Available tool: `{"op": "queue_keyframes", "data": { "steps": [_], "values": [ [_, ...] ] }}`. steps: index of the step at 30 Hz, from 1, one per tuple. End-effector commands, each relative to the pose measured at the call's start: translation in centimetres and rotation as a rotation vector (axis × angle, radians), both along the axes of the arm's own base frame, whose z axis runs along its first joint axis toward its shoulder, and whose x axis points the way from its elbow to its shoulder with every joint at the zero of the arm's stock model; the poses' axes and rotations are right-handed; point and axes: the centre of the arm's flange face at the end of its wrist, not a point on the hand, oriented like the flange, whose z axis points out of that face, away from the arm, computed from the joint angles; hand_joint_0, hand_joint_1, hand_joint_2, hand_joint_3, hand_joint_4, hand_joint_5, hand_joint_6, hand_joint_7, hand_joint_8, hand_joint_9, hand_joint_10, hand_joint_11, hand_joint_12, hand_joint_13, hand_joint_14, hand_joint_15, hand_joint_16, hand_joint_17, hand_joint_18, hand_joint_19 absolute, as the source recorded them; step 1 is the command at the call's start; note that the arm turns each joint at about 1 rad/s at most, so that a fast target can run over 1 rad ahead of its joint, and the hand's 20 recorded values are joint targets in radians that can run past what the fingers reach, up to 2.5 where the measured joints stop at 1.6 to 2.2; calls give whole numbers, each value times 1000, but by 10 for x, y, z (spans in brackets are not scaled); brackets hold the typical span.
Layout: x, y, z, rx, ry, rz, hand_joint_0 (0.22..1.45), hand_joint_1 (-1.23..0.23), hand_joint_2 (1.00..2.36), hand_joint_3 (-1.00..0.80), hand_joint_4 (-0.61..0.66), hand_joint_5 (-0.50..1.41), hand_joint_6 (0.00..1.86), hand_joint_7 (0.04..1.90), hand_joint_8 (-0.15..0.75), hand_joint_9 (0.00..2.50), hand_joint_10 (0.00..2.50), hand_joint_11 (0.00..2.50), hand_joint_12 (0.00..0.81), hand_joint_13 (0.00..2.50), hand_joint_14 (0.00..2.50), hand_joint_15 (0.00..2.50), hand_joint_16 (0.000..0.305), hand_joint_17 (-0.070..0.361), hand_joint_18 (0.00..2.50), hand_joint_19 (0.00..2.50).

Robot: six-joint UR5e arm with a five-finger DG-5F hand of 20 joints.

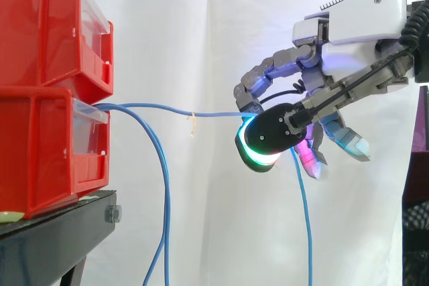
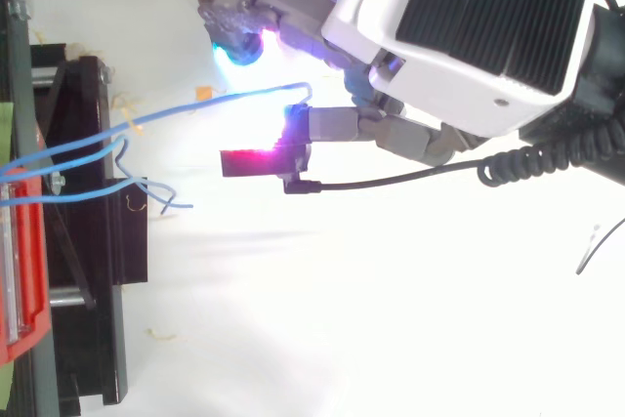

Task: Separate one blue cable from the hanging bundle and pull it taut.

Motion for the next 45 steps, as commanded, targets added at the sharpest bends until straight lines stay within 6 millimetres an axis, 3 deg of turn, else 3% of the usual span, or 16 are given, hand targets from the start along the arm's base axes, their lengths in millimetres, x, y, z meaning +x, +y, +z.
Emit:
{"op": "queue_keyframes", "data": {
  "steps": [1, 12, 21, 31, 45],
  "values": [
    [0, 0, 0, 0, -1, 0, 709, -860, 1007, -368, 29, 141, 501, 1367, 139, 1901, 21, 541, 288, 1226, 19, 672, 40, 91, 835, 705],
    [0, 0, 1, 0, -1, 0, 695, -863, 1007, -365, 44, 139, 501, 1377, 150, 1899, 19, 542, 290, 1224, 20, 669, 42, 94, 846, 705],
    [0, 0, 0, 3, -1, 0, 689, -687, 1008, -389, 109, 135, 501, 1390, 120, 1905, 20, 559, 280, 1225, 20, 675, 39, 89, 833, 739],
    [0, -1, 0, 68, -27, -6, 636, -581, 1005, -221, 78, 133, 503, 1361, 151, 1923, 20, 485, 326, 1274, 15, 642, 56, 127, 902, 675],
    [-5, -2, -4, 131, -12, -4, 618, -593, 1075, -196, 105, 133, 503, 1370, 182, 1927, 20, 490, 349, 1287, 16, 618, 60, 135, 942, 636]
  ]
}}
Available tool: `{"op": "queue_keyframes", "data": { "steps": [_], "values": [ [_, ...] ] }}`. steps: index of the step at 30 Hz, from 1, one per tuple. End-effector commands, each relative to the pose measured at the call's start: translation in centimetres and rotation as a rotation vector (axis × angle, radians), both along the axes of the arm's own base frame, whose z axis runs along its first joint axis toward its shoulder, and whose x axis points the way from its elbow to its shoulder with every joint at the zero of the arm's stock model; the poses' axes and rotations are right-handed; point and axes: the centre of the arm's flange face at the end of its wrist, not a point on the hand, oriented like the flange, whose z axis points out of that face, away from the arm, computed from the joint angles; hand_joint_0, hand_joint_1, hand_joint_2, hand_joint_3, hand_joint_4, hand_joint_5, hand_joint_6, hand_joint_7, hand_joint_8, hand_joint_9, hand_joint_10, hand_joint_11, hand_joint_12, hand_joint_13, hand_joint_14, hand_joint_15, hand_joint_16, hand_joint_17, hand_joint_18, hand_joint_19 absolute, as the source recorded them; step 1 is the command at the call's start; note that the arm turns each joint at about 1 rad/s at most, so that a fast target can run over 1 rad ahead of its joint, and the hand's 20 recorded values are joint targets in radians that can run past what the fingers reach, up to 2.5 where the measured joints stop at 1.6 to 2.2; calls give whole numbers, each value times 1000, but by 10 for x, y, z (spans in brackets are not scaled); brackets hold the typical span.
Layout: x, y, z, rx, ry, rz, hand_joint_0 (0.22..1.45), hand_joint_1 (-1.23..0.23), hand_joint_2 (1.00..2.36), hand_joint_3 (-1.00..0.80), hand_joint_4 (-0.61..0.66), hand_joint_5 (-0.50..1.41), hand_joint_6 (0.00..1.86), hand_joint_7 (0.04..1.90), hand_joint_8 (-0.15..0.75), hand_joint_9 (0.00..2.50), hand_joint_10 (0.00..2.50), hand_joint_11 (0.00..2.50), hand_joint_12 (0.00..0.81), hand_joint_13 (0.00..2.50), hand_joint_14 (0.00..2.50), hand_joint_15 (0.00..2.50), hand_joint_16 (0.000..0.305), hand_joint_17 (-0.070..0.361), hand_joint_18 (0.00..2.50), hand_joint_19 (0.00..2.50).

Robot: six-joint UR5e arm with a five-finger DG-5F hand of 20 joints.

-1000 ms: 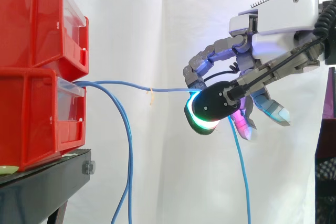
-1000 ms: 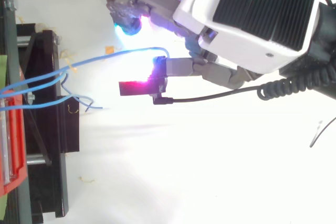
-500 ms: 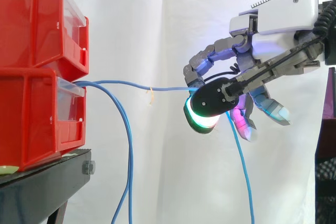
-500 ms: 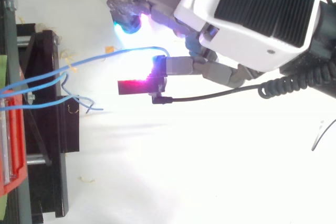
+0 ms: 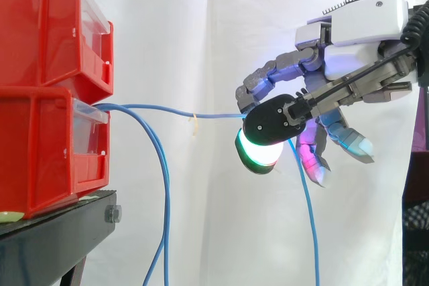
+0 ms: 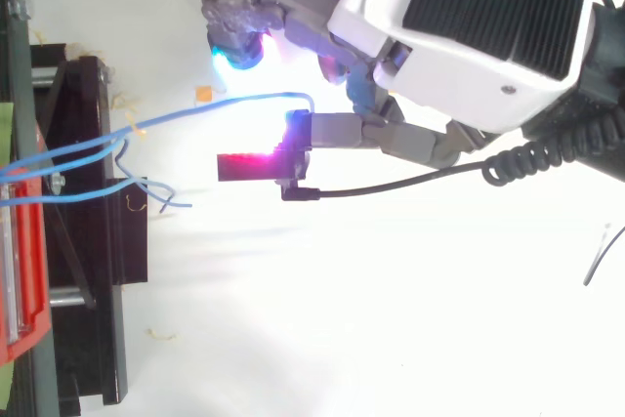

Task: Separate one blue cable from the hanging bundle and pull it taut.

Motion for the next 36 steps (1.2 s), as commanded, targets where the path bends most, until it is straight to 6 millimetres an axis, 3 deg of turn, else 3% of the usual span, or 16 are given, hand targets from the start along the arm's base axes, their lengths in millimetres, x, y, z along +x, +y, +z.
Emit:
{"op": "queue_keyframes", "data": {
  "steps": [1, 12, 30, 36],
  "values": [
    [-2, 0, -2, 38, 2, 1, 623, -599, 1069, -191, 105, 133, 503, 1372, 188, 1933, 17, 483, 349, 1289, 14, 624, 60, 135, 940, 637],
    [-13, -2, -10, 293, -6, -16, 631, -615, 1060, -175, 119, 135, 503, 1382, 183, 1934, 20, 502, 348, 1290, 16, 629, 59, 132, 943, 639],
    [-17, -1, -13, 353, 10, -12, 635, -623, 1055, -174, 117, 134, 503, 1390, 188, 1925, 20, 508, 347, 1280, 14, 628, 57, 129, 936, 642],
    [-20, -1, -15, 464, 3, -9, 639, -628, 1048, -174, 124, 134, 503, 1390, 182, 1921, 18, 501, 345, 1273, 14, 627, 57, 128, 930, 650]
  ]
}}
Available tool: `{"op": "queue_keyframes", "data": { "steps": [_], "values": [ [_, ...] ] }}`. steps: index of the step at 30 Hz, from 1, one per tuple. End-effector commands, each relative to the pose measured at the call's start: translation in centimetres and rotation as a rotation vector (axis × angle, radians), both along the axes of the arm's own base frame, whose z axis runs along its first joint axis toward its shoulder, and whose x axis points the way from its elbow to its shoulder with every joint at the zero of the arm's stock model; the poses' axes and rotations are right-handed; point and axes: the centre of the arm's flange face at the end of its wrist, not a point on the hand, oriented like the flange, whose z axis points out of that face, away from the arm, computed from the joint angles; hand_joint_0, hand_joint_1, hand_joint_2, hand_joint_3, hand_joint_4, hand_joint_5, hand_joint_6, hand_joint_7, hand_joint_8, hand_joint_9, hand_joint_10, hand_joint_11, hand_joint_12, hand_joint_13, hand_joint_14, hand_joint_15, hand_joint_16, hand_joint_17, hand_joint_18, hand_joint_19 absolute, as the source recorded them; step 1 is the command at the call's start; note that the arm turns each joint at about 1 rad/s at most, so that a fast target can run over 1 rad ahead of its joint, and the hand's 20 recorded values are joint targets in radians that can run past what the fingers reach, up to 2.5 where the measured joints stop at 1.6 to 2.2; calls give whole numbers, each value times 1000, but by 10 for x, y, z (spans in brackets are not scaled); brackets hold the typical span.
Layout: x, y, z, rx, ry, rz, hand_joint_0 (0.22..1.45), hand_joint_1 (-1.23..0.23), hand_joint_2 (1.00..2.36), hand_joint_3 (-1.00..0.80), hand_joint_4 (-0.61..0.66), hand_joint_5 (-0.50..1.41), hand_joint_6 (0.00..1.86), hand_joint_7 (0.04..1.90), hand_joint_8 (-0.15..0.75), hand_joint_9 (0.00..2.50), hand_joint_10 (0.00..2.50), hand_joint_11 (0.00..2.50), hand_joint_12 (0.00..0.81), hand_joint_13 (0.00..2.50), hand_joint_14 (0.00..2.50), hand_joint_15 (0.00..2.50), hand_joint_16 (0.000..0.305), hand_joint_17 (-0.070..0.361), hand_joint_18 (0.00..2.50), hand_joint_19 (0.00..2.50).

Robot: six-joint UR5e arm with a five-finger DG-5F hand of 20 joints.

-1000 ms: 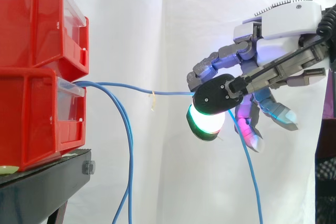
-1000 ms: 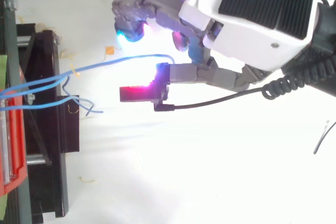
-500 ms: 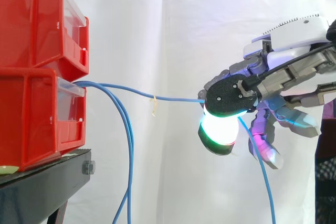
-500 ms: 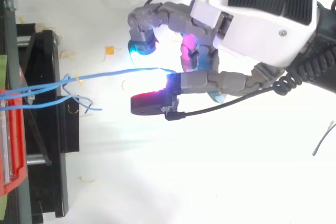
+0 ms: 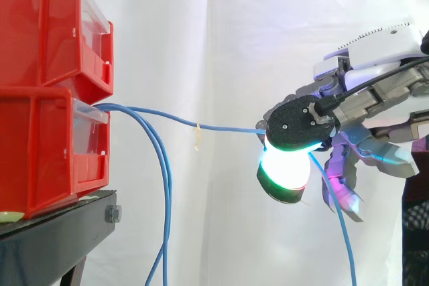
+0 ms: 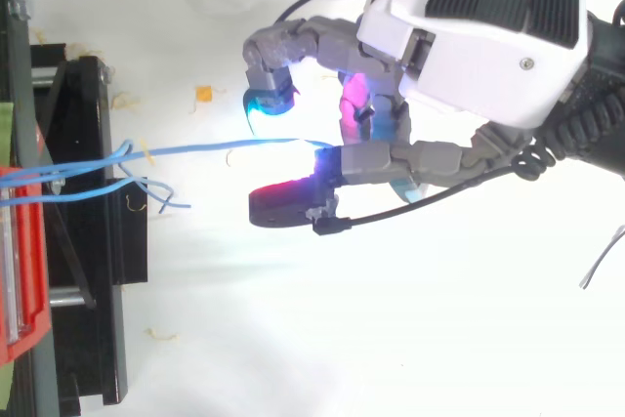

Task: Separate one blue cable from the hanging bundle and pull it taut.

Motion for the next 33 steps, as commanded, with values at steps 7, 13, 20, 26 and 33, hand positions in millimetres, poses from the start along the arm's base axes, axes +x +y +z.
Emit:
{"op": "queue_keyframes", "data": {
  "steps": [7, 13, 20, 26, 33],
  "values": [
    [-8, 0, -5, 103, 29, -3, 639, -631, 1046, -172, 124, 134, 503, 1390, 182, 1921, 20, 504, 344, 1272, 16, 623, 57, 128, 931, 644],
    [-7, 1, -5, 103, 29, -1, 646, -633, 1028, -177, 121, 133, 503, 1384, 190, 1916, 20, 513, 345, 1269, 14, 629, 56, 127, 926, 646],
    [-7, 1, -5, 100, 31, -1, 542, -602, 1005, -395, 105, 120, 502, 1380, 189, 1881, 19, 547, 345, 1249, 17, 648, 57, 128, 891, 670],
    [-7, 1, -5, 102, 30, -1, 449, -536, 1000, -500, 113, 112, 501, 1391, 196, 1845, 20, 567, 344, 1221, 18, 666, 56, 126, 845, 696],
    [-8, 0, -5, 100, 30, -2, 474, -501, 1000, -500, 114, 109, 501, 1378, 193, 1830, 22, 586, 337, 1199, 18, 667, 53, 120, 818, 712]
  ]
}}
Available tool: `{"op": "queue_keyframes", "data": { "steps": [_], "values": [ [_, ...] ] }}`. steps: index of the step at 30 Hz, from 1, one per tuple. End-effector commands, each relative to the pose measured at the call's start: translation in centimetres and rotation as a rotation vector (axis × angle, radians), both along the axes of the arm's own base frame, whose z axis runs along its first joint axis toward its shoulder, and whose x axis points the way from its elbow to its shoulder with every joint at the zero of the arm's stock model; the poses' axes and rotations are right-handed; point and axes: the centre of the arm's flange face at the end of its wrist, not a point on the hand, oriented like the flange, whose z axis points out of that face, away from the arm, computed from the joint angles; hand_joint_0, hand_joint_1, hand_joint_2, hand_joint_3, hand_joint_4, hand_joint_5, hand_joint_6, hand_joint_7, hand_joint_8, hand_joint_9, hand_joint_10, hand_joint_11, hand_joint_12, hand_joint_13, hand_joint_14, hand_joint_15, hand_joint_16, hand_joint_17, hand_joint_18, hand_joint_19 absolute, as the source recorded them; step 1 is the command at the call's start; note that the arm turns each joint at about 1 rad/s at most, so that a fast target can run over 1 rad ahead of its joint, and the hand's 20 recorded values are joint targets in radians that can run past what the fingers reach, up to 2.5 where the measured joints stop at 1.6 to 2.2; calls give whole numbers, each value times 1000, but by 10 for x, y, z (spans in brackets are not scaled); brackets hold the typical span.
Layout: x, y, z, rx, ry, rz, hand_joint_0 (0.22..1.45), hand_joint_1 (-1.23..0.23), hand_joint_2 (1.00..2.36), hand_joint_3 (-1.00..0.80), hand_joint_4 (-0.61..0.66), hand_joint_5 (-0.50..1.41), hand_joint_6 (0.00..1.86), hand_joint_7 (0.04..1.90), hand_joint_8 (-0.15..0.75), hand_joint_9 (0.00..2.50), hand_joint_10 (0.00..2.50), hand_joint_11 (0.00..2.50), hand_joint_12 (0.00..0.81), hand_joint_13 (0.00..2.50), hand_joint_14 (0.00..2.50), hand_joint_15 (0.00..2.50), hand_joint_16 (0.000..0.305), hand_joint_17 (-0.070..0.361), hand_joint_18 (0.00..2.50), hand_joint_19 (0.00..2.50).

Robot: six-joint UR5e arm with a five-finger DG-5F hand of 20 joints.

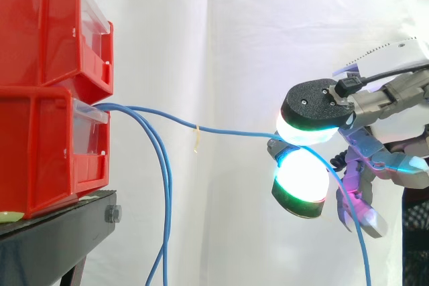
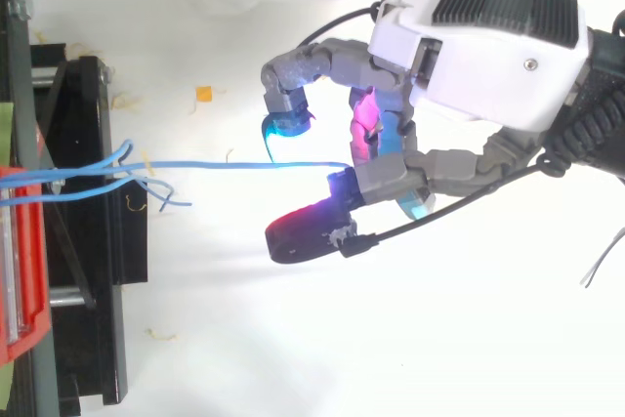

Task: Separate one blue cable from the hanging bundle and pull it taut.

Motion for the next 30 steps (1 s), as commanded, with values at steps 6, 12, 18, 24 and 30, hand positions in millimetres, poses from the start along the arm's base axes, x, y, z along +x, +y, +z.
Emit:
{"op": "queue_keyframes", "data": {
  "steps": [6, 12, 18, 24, 30],
  "values": [
    [0, 0, 0, -2, 1, 0, 455, -180, 1000, -500, 105, 124, 502, 1362, 175, 1893, 20, 570, 333, 1258, 18, 664, 55, 123, 848, 702],
    [0, 0, 0, 2, -1, -2, 495, -43, 1000, -500, 102, 130, 502, 1354, 149, 1918, 20, 552, 309, 1276, 18, 670, 51, 114, 829, 726],
    [0, 0, 0, -1, 0, -2, 604, -315, 1000, -500, 57, 134, 501, 1364, 140, 1957, 26, 620, 285, 1267, 20, 690, 42, 94, 813, 760],
    [0, 1, 0, -2, 0, -1, 695, -569, 1003, -464, 47, 136, 501, 1374, 150, 1964, 23, 650, 283, 1269, 20, 683, 39, 87, 836, 748],
    [0, -1, 0, -2, 0, -3, 731, -643, 1009, -367, 85, 139, 501, 1371, 139, 1983, 26, 688, 281, 1271, 20, 697, 37, 82, 842, 731]
  ]
}}
